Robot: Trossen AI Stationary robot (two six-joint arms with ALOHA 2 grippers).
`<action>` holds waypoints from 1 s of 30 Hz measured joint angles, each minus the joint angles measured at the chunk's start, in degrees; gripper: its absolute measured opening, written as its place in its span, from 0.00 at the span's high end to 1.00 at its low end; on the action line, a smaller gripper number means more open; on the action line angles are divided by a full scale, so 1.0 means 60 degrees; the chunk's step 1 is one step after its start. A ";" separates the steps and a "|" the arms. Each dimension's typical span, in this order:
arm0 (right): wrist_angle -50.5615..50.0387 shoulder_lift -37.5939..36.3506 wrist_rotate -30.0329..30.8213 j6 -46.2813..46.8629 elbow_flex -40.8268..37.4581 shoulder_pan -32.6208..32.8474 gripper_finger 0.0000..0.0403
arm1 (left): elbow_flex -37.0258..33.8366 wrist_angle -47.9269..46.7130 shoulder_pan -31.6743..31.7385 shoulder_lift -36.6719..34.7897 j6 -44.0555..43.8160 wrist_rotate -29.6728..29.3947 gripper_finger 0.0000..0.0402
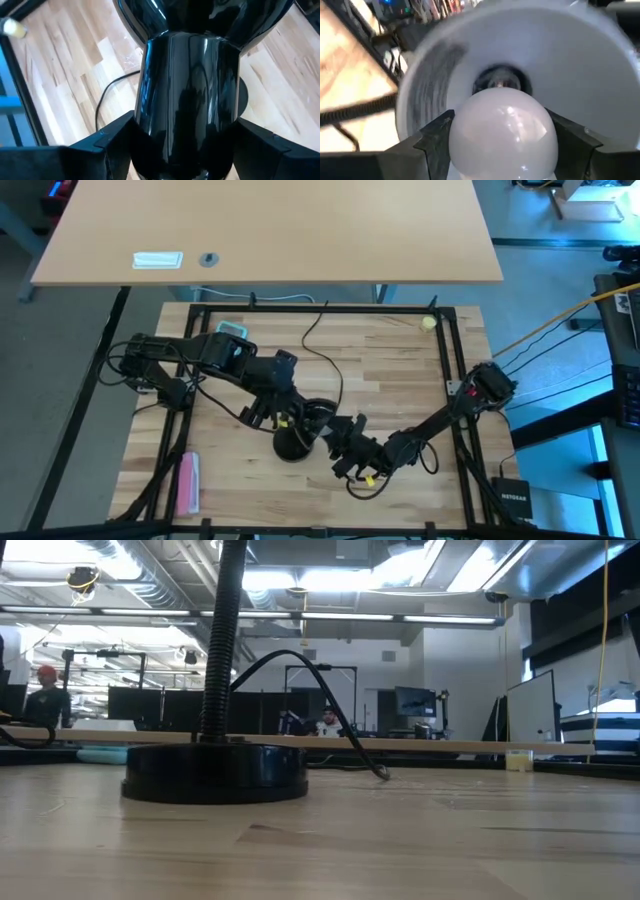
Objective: Screw lightbulb
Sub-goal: Insert the lightbulb into the black lamp
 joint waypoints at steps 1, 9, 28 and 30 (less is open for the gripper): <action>0.0041 0.0000 0.0105 -0.0162 -0.0050 0.0048 0.36 | -0.0006 -0.0026 0.0000 -0.0003 0.0280 0.0027 0.37; 0.0303 0.0004 -0.0381 -0.0932 -0.0050 0.0383 0.36 | -0.0019 -0.0027 -0.0018 -0.0011 0.2586 0.0198 0.37; -0.2028 0.0011 0.0281 -0.0633 0.1301 0.0045 0.36 | -0.0034 0.0063 -0.0124 -0.0007 0.2045 -0.0077 0.37; -0.2023 0.0011 0.0251 -0.0674 0.1301 0.0055 0.36 | -0.0033 0.0067 -0.0127 -0.0007 0.2026 -0.0091 0.37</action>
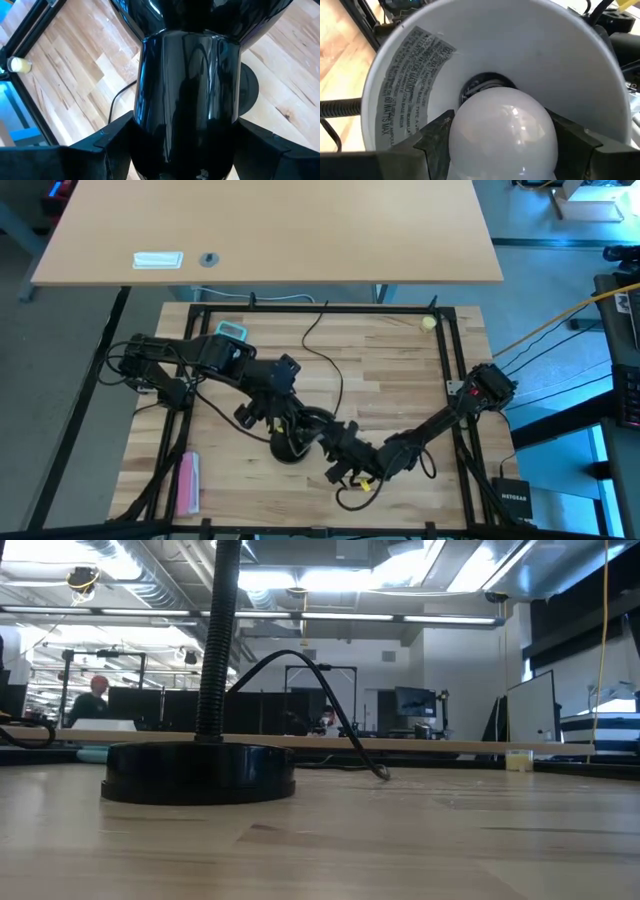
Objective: Screw lightbulb
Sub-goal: Insert the lightbulb into the black lamp
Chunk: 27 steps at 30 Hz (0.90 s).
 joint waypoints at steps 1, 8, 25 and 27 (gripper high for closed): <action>0.0004 0.0000 -0.0051 -0.0015 0.0000 0.0004 0.36 | -0.0001 0.0000 -0.0003 0.0000 0.0003 -0.0001 0.37; -0.0009 0.0000 -0.0095 -0.0184 0.0047 -0.0226 0.36 | -0.0001 0.0025 0.0003 0.0000 -0.0122 -0.0023 0.37; -0.2161 -0.0051 0.0130 0.0573 0.0736 -0.0543 0.36 | -0.0037 0.0313 -0.0186 0.0004 -0.0534 -0.0144 0.37; -0.2128 -0.0051 0.0175 0.0582 0.0736 -0.0546 0.36 | -0.0037 0.0317 -0.0219 0.0004 -0.0778 -0.0147 0.37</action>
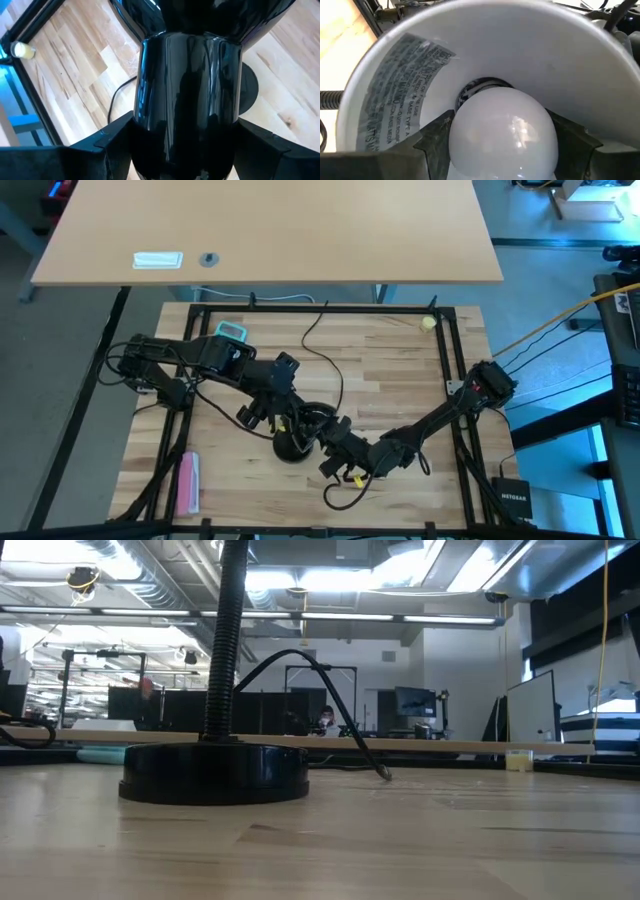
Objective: Screw lightbulb
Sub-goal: Insert the lightbulb into the black lamp
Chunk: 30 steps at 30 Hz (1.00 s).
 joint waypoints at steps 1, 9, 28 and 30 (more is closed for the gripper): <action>0.0000 0.0000 -0.0013 0.0035 0.0000 -0.0006 0.36 | 0.0000 0.0004 -0.0002 0.0000 -0.0160 -0.0003 0.36; -0.0032 0.0000 -0.0026 0.0436 0.0000 -0.0022 0.36 | 0.0000 -0.0017 -0.0099 0.0000 -0.1395 0.0041 0.36; -0.0084 0.0015 -0.0523 0.4391 -0.0011 -0.0048 0.36 | -0.0281 0.0183 -0.0161 -0.0029 -0.1415 0.0266 0.37; -0.0070 0.0015 -0.0571 0.5045 -0.0011 -0.0051 0.36 | -0.0408 0.0291 -0.0161 -0.0044 -0.1455 0.0266 0.38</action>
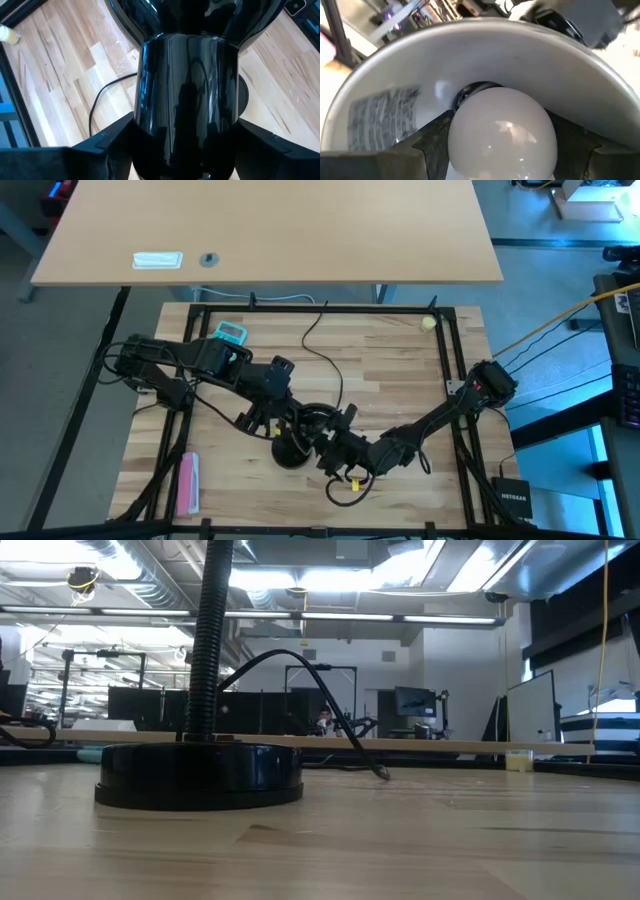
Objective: Screw lightbulb
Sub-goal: Insert the lightbulb into the black lamp
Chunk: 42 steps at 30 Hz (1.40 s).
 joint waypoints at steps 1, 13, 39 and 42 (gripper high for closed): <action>-0.0003 0.0000 0.0004 0.0328 0.0000 0.0000 0.36 | -0.0046 0.0054 -0.0004 -0.0003 -0.0017 -0.0007 0.38; 0.0020 0.0004 0.0112 0.5016 -0.0007 0.0000 0.37 | -0.0092 0.0085 -0.0169 -0.0010 -0.0527 -0.0522 0.38; 0.0440 -0.0033 -0.0337 1.5034 -0.0033 0.0000 0.37 | -0.0494 0.0429 -0.1812 -0.0045 -0.0424 -0.2954 0.38; 0.0409 -0.0033 -0.0529 1.6246 -0.0033 0.0000 0.37 | -0.0503 0.0402 -0.2122 -0.0033 -0.0347 -0.3380 0.38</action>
